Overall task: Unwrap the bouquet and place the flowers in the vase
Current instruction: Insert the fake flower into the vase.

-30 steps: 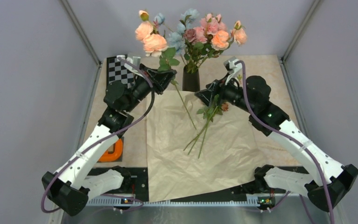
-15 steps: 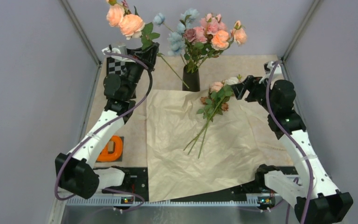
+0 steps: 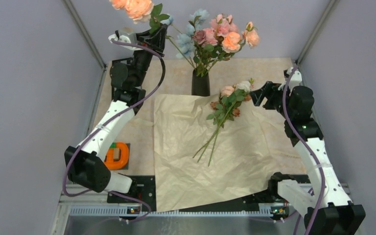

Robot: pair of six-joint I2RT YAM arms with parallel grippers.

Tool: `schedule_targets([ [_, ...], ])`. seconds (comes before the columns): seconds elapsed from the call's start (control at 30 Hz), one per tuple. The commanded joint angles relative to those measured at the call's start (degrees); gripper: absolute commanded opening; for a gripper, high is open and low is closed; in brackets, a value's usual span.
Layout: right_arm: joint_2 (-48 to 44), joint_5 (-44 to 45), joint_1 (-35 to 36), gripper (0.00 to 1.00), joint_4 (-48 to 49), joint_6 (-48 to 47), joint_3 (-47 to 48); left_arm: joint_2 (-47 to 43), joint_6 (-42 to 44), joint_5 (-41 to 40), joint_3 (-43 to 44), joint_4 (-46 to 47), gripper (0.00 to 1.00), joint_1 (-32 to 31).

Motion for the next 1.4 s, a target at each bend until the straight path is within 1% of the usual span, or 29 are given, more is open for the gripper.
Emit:
schedule_targets([
  [0.0,-0.5,-1.3,-0.9,0.71,1.9,-0.2,-0.4,1.8,3.5,2.2,5.4,1.6,0.0,0.5],
  [0.17,0.0,-1.9,-1.3,0.71,2.5,0.0,-0.7,3.6,3.5,3.8,8.0,-0.4,0.0,0.5],
  [0.47,0.9,-2.6,-2.2,0.71,2.4,0.2,-1.0,5.6,1.8,5.5,7.4,-2.1,0.0,0.6],
  [1.17,1.4,-3.6,-2.4,0.71,3.1,1.7,-1.9,10.9,-1.1,6.7,4.2,0.3,0.0,0.5],
  [1.37,1.3,-3.4,-2.5,0.7,2.8,1.7,-2.1,12.8,-2.7,6.9,2.4,2.6,0.0,0.5],
])
